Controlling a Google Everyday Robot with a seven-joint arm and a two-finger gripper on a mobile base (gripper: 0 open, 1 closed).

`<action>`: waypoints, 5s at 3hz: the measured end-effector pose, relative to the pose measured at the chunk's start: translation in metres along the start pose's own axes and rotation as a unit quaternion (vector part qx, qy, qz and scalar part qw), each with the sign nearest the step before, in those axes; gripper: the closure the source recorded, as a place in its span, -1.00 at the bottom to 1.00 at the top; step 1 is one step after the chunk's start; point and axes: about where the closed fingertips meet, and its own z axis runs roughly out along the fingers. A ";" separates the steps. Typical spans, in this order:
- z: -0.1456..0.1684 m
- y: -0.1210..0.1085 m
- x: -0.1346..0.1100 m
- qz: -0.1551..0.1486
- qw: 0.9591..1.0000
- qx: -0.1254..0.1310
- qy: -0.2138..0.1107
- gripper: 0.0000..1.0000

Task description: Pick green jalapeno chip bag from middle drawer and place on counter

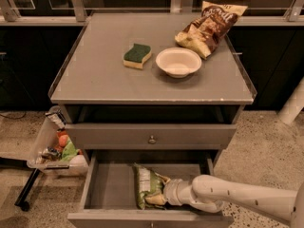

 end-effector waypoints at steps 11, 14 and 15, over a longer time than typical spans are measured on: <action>-0.263 0.060 -0.141 -0.040 0.997 0.028 -0.060 1.00; -0.322 0.096 -0.107 -0.005 0.993 0.102 -0.066 1.00; -0.354 0.113 -0.151 -0.064 0.989 0.114 -0.075 1.00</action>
Offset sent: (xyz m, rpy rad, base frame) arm 0.0100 -0.0467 0.1230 0.0695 0.0240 0.1676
